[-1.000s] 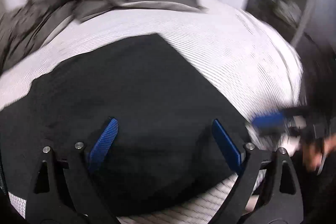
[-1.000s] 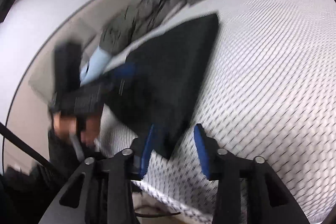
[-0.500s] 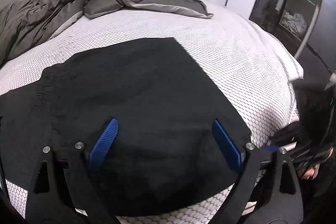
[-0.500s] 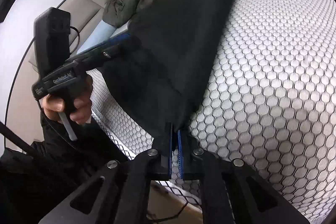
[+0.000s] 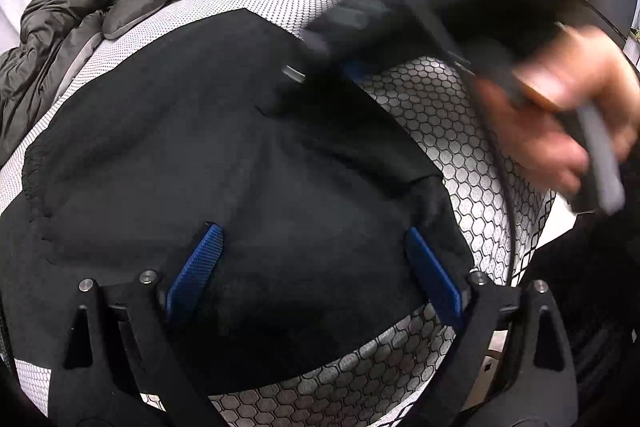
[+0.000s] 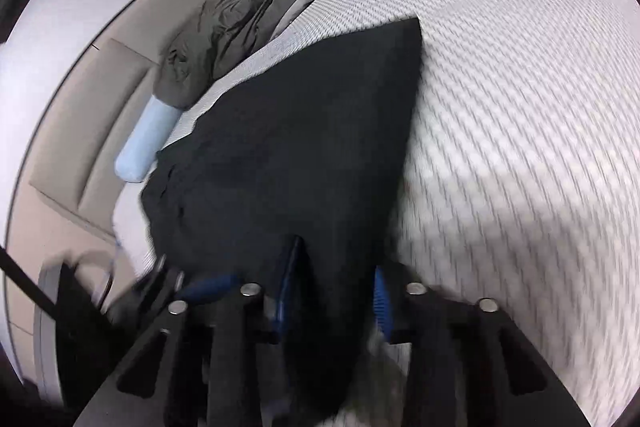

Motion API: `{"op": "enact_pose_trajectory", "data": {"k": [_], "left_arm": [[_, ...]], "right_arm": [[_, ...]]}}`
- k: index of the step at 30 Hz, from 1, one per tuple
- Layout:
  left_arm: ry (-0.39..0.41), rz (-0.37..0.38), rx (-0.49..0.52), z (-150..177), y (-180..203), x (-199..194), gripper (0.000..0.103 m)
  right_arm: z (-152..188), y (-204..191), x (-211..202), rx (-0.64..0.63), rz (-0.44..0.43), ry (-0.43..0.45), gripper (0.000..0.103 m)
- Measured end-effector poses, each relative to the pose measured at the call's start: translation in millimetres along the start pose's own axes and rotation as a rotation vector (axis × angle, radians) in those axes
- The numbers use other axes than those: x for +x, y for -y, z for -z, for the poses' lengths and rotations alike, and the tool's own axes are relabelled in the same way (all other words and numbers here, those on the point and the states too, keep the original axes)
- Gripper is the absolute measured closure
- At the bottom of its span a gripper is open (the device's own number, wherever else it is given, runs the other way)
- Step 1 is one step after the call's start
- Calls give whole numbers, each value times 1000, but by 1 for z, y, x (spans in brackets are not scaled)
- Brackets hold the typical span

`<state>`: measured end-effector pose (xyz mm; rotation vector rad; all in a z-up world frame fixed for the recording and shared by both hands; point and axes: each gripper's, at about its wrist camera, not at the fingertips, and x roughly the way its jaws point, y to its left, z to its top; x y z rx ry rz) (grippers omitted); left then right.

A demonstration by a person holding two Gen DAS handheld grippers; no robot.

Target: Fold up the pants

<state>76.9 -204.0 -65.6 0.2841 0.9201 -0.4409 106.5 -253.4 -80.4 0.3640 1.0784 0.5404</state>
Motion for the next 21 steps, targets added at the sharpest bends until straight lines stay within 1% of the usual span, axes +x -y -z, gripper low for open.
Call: {"op": "enact_pose_trajectory", "data": {"k": [1, 2, 4, 7, 8, 9, 12, 13, 15, 16, 17, 18, 19, 20, 21], "left_arm": [[-2, 2, 3, 1, 0, 0, 11], [-7, 8, 3, 0, -1, 1, 11], [-12, 24, 4, 1, -2, 0, 11], [-12, 35, 15, 7, -3, -2, 11], [-10, 41, 18, 16, -2, -8, 11], [-5, 47, 18, 19, -2, -10, 11], [19, 65, 23, 23, -4, -16, 8], [31, 84, 17, 25, -6, -21, 8], [44, 130, -6, 27, -14, -32, 8], [54, 149, -29, 26, -21, -37, 8], [74, 172, -65, 25, -31, -45, 8], [97, 189, -101, 23, -43, -51, 8], [127, 196, -149, 23, -57, -61, 8], [142, 185, -176, 23, -65, -66, 8], [163, 154, -212, 23, -78, -73, 8]], "right_arm": [[-15, 3, 6, -7, 9, 8, 81], [-34, 4, 10, -2, 23, 14, 81], [-64, 18, 22, 28, 13, 32, 82], [-104, 28, 41, 21, 67, 74, 84], [-118, 33, 47, 19, 78, 86, 84], [-122, 37, 47, 19, 83, 93, 84], [-140, 29, 50, -65, 160, 114, 82], [-143, 30, 46, -62, 159, 111, 79], [-150, 24, 36, -20, 120, 109, 69], [-147, 26, 20, -1, 96, 133, 52], [-142, 27, 3, 14, 82, 174, 38], [-132, 29, -11, 28, 66, 210, 35], [-124, 29, -16, 36, 54, 214, 33], [-110, 33, -23, 55, 37, 205, 33], [-102, 35, -26, 74, 27, 199, 33]]}}
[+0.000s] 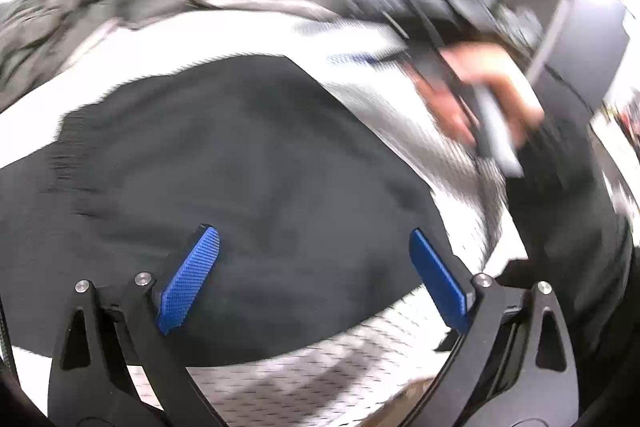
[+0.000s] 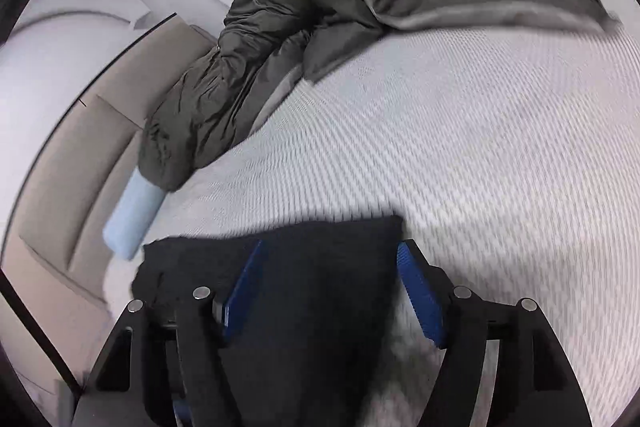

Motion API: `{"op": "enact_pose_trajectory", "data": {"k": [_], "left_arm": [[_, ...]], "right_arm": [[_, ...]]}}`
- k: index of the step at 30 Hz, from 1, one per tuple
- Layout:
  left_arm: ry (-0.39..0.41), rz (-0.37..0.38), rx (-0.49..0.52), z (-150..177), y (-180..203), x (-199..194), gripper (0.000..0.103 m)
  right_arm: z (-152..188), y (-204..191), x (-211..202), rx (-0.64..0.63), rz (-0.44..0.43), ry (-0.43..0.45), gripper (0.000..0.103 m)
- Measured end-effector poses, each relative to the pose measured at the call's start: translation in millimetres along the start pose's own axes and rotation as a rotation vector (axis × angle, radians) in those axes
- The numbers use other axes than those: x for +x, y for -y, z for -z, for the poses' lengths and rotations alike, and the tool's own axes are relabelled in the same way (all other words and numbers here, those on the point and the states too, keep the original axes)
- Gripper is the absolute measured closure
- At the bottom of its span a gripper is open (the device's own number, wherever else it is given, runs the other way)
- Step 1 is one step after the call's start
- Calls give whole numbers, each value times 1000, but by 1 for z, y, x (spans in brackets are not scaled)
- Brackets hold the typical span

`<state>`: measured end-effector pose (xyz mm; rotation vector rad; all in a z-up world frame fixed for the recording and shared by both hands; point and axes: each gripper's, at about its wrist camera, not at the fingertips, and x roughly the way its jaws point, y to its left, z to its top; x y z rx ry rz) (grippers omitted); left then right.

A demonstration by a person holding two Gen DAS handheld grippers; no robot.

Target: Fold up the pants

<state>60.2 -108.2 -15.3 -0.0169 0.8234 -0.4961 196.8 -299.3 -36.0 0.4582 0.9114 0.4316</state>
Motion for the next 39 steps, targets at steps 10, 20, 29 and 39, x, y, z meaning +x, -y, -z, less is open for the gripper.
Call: {"op": "enact_pose_trajectory", "data": {"k": [10, 20, 29, 39], "left_arm": [[131, -227, -319, -21, -130, -35, 8], [139, -285, -154, -38, -124, -17, 8], [-133, -269, 127, -37, -90, 73, 47], [-85, -290, 104, -19, -106, 28, 48]], "right_arm": [[25, -21, 44, -106, 8, -104, 94], [32, -59, 0, -256, 267, -5, 60], [108, -106, 49, -538, 263, -177, 57], [96, -32, -18, -443, 425, -116, 45]]}}
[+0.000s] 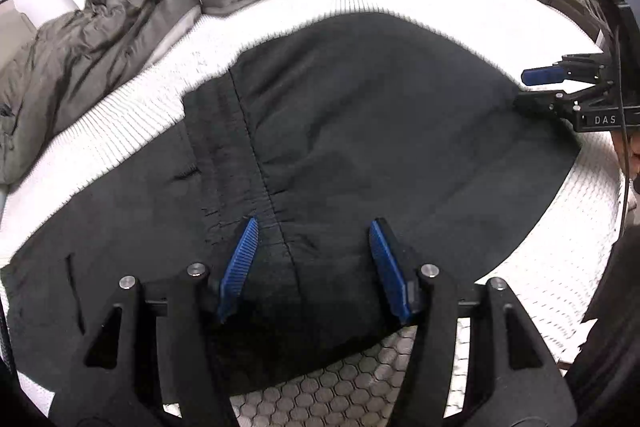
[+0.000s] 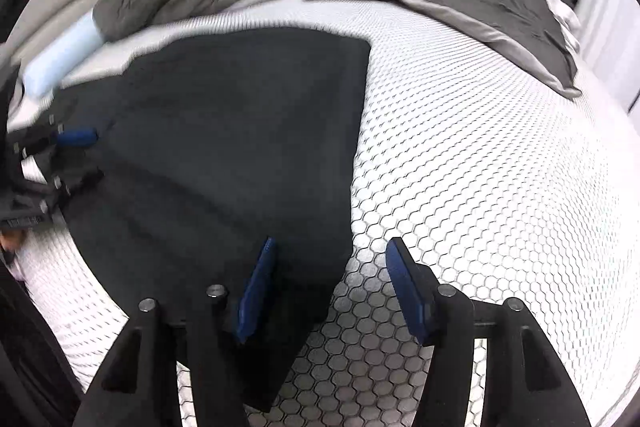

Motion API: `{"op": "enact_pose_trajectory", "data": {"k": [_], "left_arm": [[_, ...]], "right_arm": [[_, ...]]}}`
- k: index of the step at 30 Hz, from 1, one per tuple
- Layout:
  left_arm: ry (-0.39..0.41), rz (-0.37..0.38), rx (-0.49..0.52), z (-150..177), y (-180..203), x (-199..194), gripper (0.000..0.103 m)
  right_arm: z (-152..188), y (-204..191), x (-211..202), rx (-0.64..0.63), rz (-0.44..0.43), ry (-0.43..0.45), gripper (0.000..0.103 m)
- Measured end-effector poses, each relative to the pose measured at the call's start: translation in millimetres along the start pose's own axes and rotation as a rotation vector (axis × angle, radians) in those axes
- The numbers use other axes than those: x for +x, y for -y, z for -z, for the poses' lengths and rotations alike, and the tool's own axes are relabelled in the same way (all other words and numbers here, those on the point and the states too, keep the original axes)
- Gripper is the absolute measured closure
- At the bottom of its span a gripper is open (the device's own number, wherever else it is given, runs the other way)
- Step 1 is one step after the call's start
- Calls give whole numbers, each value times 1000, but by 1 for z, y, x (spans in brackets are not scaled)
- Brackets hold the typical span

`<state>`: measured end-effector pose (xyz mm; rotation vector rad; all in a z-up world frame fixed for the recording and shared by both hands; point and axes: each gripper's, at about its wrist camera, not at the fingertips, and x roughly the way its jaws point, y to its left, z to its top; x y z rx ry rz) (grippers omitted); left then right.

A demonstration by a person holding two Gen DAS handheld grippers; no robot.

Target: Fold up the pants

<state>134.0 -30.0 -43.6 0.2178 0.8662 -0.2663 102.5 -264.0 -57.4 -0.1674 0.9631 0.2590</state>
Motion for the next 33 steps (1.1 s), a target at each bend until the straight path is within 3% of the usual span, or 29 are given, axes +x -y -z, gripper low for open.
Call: {"op": "enact_pose_trajectory", "data": {"k": [3, 6, 7, 10, 12, 15, 18, 21, 23, 25, 27, 30, 33], "left_arm": [[65, 17, -47, -19, -5, -12, 38], [65, 23, -83, -46, -8, 6, 36], [44, 29, -84, -54, -9, 17, 37], [-43, -2, -56, -63, -10, 50, 52], [-44, 9, -50, -62, -15, 56, 56], [-32, 44, -60, -58, -24, 53, 57], [-29, 31, -58, -54, -27, 53, 50], [-42, 16, -97, -58, -30, 47, 51], [-4, 22, -88, -64, -26, 32, 54], [56, 22, -81, -72, -23, 22, 54], [44, 13, -73, -83, -20, 34, 55], [-22, -5, -58, -93, -18, 64, 76], [-88, -14, -60, -92, -26, 88, 88]], "right_arm": [[-14, -8, -26, 4, -31, 133, 45], [-29, -24, -24, 4, -105, 158, 45], [-39, -33, -16, 0, -141, 142, 45], [-51, -60, 15, -50, -185, 80, 45], [-59, -71, 42, -87, -158, 10, 47], [-51, -63, 52, -182, 4, 2, 47], [-51, -32, 45, -109, 59, -11, 47], [-48, -19, 40, -92, 54, 1, 47], [-47, -20, 27, -98, 32, 22, 47], [-50, -24, 13, -82, -38, 69, 47], [-62, -28, 7, -62, -80, 119, 47], [-75, -47, 20, -67, -101, 123, 47], [-94, -58, 62, -106, -108, 29, 47]]}}
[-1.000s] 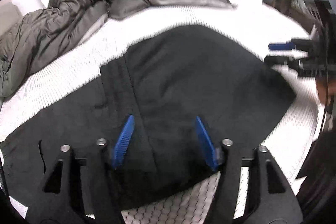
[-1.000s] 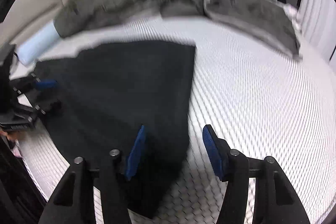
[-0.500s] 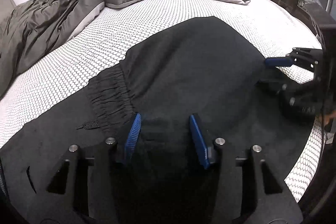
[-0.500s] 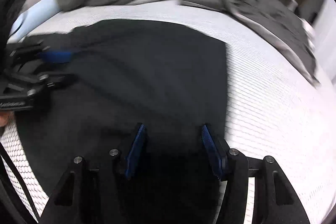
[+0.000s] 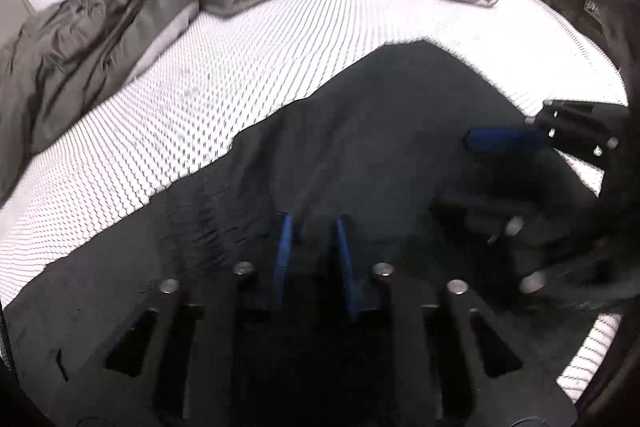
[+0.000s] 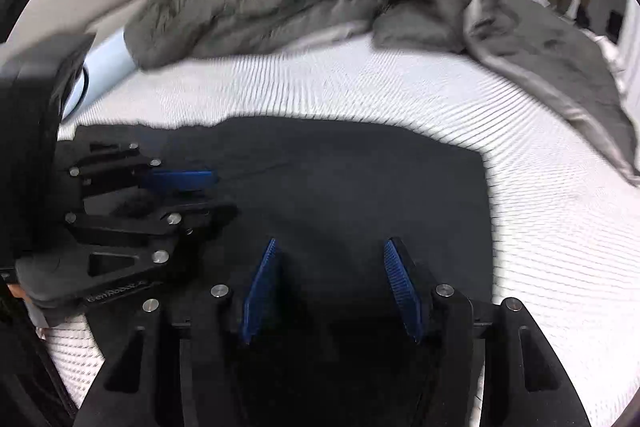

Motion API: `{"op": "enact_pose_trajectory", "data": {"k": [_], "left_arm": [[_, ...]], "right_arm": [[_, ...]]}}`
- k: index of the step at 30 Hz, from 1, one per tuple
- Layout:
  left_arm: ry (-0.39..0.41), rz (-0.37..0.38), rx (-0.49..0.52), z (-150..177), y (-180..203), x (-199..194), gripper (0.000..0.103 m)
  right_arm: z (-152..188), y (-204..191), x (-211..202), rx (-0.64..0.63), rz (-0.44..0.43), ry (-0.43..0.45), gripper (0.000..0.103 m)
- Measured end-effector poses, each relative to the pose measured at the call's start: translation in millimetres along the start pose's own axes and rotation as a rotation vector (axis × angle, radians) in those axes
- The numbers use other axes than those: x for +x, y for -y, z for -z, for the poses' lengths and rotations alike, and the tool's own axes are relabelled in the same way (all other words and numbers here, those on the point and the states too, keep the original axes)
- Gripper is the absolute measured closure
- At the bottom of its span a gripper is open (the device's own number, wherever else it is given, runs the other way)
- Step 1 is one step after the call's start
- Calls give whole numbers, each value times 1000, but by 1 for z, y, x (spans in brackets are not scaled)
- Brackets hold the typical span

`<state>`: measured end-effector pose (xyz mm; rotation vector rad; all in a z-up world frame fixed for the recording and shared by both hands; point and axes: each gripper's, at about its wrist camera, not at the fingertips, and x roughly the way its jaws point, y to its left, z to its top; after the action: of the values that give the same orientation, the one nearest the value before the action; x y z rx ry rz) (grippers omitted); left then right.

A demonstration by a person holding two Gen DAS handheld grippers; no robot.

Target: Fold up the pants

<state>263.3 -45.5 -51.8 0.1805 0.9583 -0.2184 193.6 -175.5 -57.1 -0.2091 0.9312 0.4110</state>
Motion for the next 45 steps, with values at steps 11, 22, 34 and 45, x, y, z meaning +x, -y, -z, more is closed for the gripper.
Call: {"op": "enact_pose_trajectory", "data": {"k": [11, 22, 34, 45], "left_arm": [[7, 95, -98, 10, -33, -19, 88], [-14, -13, -90, -8, -46, 13, 75], [14, 25, -152, -5, -64, -10, 76], [12, 47, -30, 39, -12, -25, 43]], "right_arm": [[11, 50, -6, 58, 213, -65, 42], [-39, -11, 37, 29, -13, 17, 40], [-33, 62, 30, 209, 223, -20, 38], [4, -41, 20, -73, 67, -66, 34]]}}
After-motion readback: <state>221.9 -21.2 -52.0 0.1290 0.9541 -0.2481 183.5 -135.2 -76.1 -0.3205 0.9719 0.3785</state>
